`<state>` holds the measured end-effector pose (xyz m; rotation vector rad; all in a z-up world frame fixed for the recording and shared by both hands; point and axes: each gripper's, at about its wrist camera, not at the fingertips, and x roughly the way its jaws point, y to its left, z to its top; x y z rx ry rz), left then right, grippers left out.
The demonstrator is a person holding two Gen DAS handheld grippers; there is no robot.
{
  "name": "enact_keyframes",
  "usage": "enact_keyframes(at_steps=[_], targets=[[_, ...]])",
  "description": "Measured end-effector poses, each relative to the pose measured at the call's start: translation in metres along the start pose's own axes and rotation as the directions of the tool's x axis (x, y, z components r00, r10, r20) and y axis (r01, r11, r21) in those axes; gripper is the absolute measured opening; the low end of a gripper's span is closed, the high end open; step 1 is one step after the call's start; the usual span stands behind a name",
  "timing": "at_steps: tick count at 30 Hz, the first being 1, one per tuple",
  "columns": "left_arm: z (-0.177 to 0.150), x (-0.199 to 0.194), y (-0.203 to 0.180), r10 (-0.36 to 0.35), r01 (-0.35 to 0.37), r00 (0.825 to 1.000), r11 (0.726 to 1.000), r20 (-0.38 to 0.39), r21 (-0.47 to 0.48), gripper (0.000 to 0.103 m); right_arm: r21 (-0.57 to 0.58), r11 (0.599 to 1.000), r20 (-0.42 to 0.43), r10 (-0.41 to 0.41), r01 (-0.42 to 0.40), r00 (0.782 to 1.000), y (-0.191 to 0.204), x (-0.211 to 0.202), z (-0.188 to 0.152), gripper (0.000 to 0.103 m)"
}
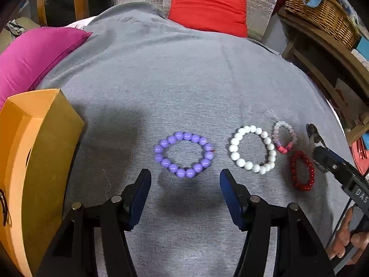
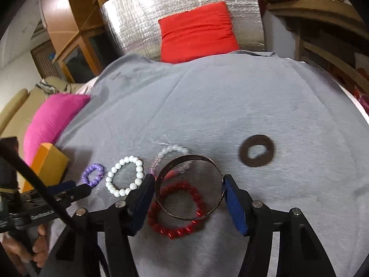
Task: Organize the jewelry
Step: 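Grasp the silver metal bangle with the right gripper and lift it, then grasp the red bead bracelet with the left gripper while the right gripper holds the bangle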
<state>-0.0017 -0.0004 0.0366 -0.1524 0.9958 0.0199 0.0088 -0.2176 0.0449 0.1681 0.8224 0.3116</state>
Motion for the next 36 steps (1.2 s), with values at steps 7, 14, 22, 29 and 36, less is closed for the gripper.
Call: enact_keyframes(at_steps=[7,14,22,29,36], targets=[[-0.009,-0.005,-0.038,-0.03,0.028,0.999,0.996,0.02,0.09,0.063,0.085,0.994,-0.046,-0.065,0.069,0.997,-0.043,-0.017,-0.007,0.063],[-0.018,-0.008,-0.083,-0.103,0.093,0.994,0.976,0.042,0.199,0.063,0.096,0.985,-0.108,-0.134,0.144,0.985,-0.073,-0.022,-0.019,0.063],[-0.027,0.0,-0.121,-0.192,0.184,0.981,0.949,0.006,0.256,0.063,0.05,0.991,-0.122,-0.114,0.121,0.986,-0.085,-0.025,-0.027,0.063],[-0.027,0.009,-0.141,-0.235,0.23,0.972,0.938,-0.012,0.259,0.063,0.049,0.996,-0.121,-0.071,0.077,0.99,-0.097,-0.033,-0.033,0.063],[-0.025,0.021,-0.157,-0.249,0.239,0.968,0.936,0.008,0.26,0.058,0.066,0.997,-0.119,-0.028,0.036,0.992,-0.104,-0.039,-0.037,0.063]])
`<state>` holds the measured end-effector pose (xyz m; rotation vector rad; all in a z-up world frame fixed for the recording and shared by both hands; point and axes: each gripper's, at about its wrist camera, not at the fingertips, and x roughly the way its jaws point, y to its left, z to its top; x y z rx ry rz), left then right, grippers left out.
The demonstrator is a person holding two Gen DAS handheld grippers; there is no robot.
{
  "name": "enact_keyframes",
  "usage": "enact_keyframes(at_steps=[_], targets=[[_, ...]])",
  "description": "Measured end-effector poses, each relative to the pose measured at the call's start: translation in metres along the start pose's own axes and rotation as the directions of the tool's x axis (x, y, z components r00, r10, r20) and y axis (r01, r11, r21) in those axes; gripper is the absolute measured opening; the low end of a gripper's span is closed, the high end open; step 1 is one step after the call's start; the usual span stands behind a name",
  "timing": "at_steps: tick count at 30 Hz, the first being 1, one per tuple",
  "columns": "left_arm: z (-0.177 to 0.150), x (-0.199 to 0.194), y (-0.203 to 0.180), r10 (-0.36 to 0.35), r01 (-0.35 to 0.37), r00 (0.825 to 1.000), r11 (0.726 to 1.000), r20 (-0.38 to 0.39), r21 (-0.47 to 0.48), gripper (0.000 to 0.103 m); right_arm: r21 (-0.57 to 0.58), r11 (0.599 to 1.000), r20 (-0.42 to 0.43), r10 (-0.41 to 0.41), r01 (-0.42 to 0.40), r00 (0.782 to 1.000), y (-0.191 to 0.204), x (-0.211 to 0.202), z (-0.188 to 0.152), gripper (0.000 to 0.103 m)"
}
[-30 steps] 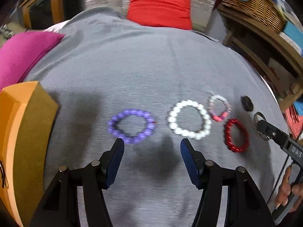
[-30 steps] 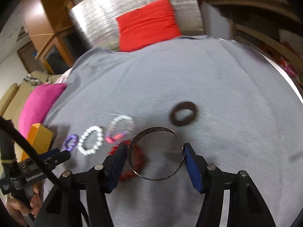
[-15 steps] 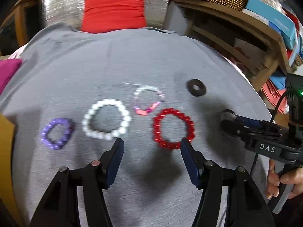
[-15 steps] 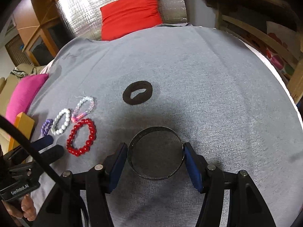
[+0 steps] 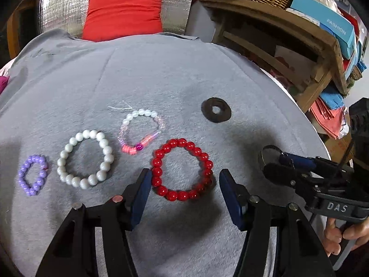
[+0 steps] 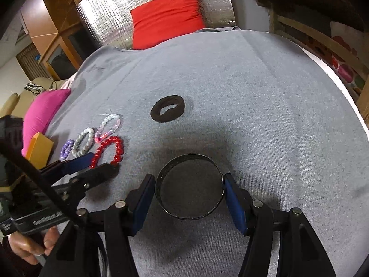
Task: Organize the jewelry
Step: 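Grasp the red bead bracelet with the left gripper while the right gripper holds the bangle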
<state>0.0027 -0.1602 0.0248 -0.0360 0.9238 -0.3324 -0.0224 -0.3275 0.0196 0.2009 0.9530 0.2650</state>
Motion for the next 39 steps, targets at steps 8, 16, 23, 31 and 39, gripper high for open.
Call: enact_keyframes(at_steps=[8,16,23,31,39], targets=[[0.0,0.004,-0.001,0.022,-0.023,1.0,0.999,0.016,0.048,0.018,0.009,1.0,-0.004,0.018,-0.018,1.0,-0.004,-0.002,0.001,0.063],[-0.013,-0.009,0.011,-0.035,0.036,0.999,0.999,-0.015,0.038,0.009,0.014,1.0,-0.003,-0.004,0.005,1.0,-0.001,0.001,0.003,0.063],[-0.023,-0.025,0.014,-0.019,0.021,0.999,0.998,-0.03,0.059,0.009,0.009,0.999,0.01,-0.046,0.046,0.999,0.009,0.003,0.005,0.063],[-0.032,-0.052,0.039,0.065,-0.065,0.998,0.996,0.001,0.055,0.009,-0.024,0.999,0.018,-0.02,0.021,1.0,0.037,0.008,0.005,0.063],[-0.035,-0.068,0.057,0.089,-0.09,0.996,0.995,0.02,0.04,0.009,-0.054,0.999,0.015,0.008,-0.007,1.0,0.067,0.014,0.003,0.063]])
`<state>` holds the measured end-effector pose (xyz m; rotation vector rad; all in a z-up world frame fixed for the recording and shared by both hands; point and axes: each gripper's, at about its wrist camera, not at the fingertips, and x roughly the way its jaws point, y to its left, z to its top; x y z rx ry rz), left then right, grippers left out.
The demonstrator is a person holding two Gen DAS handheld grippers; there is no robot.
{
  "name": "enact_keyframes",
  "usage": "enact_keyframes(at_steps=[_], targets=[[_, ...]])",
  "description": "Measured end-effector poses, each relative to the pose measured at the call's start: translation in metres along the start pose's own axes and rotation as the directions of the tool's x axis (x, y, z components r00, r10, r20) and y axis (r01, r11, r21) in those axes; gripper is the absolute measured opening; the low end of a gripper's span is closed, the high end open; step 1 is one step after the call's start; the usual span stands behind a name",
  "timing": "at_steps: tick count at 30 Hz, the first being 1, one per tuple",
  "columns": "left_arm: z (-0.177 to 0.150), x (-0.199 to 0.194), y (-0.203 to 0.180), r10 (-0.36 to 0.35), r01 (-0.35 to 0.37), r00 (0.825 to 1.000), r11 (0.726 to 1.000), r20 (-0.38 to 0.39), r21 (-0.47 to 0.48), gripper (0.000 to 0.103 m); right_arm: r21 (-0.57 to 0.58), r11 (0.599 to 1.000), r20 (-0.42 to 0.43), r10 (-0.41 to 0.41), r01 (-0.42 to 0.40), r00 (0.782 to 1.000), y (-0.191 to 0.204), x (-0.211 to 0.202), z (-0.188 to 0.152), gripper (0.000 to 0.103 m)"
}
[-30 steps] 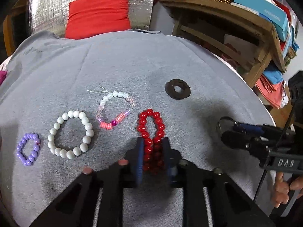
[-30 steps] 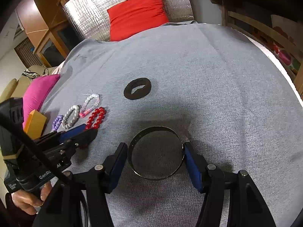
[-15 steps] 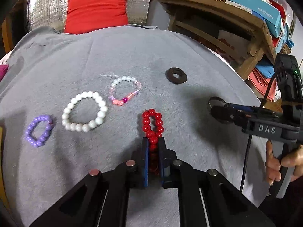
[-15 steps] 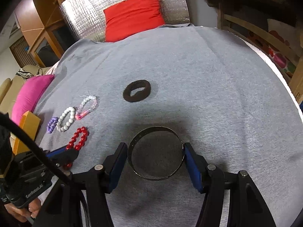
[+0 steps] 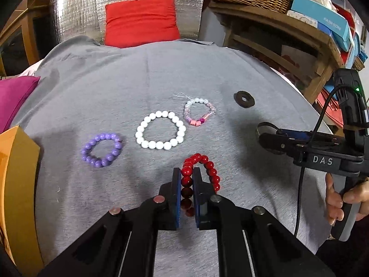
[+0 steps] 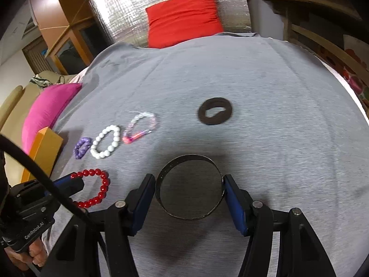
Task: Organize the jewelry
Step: 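Carry both bracelets to the orange box and open the right gripper over it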
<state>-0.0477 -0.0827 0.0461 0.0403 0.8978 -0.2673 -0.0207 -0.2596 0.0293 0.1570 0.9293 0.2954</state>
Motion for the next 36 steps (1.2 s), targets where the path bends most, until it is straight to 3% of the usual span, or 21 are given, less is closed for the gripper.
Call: enact_keyframes(at_steps=[20,26,36], targets=[[-0.012,0.0,0.033,0.043,-0.044,0.999,0.999,-0.031,-0.03,0.01,-0.035,0.999,-0.019,-0.037,0.037,0.999,0.008,0.012,-0.001,0.063],[-0.014,-0.02,0.047,0.041,-0.039,0.999,0.997,0.017,-0.063,0.01,-0.034,0.999,-0.012,-0.04,0.04,0.999,0.011,0.011,0.0,0.063],[-0.021,-0.069,0.044,0.014,-0.007,0.993,0.998,0.115,-0.059,0.01,-0.092,0.995,0.053,0.043,-0.038,0.998,0.046,-0.003,-0.004,0.063]])
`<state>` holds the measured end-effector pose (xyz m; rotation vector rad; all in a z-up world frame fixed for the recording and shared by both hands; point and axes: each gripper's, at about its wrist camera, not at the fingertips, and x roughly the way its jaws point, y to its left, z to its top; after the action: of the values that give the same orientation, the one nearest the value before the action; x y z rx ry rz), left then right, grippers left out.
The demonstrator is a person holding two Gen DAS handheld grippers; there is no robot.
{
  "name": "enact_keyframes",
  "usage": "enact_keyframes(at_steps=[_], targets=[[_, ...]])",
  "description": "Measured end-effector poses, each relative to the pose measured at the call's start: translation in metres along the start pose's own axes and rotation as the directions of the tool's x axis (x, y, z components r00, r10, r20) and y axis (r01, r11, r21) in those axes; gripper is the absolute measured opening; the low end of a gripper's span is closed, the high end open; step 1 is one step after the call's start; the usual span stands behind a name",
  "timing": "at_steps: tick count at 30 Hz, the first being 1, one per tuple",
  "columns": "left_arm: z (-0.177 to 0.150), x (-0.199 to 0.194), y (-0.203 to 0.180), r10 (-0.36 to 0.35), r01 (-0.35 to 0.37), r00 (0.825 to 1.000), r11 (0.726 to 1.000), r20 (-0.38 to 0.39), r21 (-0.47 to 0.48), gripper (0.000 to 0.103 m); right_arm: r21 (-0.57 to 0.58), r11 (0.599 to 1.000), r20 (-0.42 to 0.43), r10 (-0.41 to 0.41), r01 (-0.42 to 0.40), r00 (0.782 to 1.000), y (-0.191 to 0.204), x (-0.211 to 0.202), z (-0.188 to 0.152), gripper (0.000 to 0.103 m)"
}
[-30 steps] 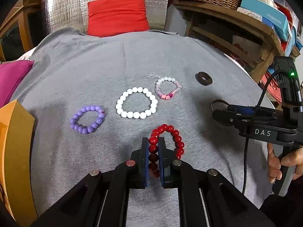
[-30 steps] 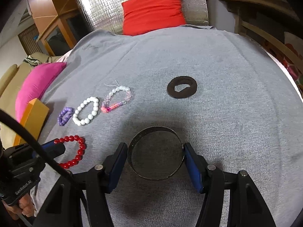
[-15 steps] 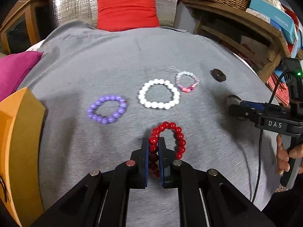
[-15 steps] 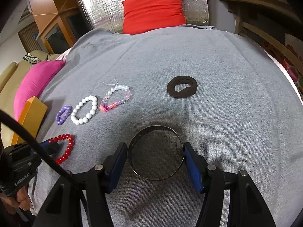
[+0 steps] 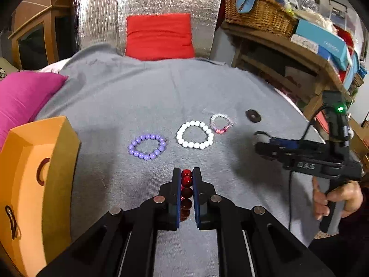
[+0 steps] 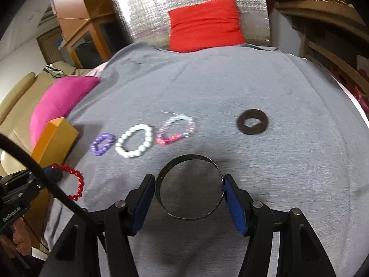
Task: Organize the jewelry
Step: 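Carry both bracelets to the orange box and open the right gripper over it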
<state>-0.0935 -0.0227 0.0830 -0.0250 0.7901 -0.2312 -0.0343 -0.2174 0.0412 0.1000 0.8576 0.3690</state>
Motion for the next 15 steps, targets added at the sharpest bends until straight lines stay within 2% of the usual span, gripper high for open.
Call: enact_keyframes(at_steps=[11,15], targets=[[0.001,-0.063,0.016,0.005,0.001,0.992,0.999,0.128,-0.04,0.009,-0.027,0.998,0.039,0.062,-0.061,0.997,0.043,-0.006,-0.008,0.063],[0.002,-0.083,0.031,0.012,-0.001,0.986,0.998,0.164,-0.067,0.009,-0.045,0.998,0.051,0.055,-0.053,0.997,0.058,-0.005,-0.011,0.063]])
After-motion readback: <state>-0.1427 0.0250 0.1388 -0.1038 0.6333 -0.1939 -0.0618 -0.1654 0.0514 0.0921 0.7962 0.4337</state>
